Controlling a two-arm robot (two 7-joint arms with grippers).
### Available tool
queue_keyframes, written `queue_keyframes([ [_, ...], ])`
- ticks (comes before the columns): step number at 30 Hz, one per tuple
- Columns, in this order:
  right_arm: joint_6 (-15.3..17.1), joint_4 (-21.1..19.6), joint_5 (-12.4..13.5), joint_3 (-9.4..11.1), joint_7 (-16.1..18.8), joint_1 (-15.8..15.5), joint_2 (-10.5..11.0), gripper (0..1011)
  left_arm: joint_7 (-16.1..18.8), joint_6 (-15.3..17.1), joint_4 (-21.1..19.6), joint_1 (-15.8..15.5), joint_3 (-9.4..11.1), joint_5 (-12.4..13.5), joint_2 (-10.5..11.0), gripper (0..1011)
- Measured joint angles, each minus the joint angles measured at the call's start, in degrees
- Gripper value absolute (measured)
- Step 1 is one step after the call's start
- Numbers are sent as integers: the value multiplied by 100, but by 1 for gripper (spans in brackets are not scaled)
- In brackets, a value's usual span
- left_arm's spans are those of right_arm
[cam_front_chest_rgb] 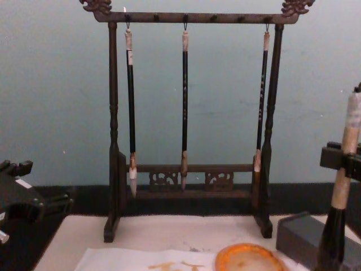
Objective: Pick up the brush from the inkstone, write on the paper, then place the brush back to its original position.
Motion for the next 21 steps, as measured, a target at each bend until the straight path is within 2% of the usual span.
queue_keyframes([
  [12,24,1,-69,0,-50,-30,-15,175,0,0,0,0,0,0,0,1010],
  [21,47,-85,-141,45,-85,-102,57,176,0,0,0,0,0,0,0,1010],
])
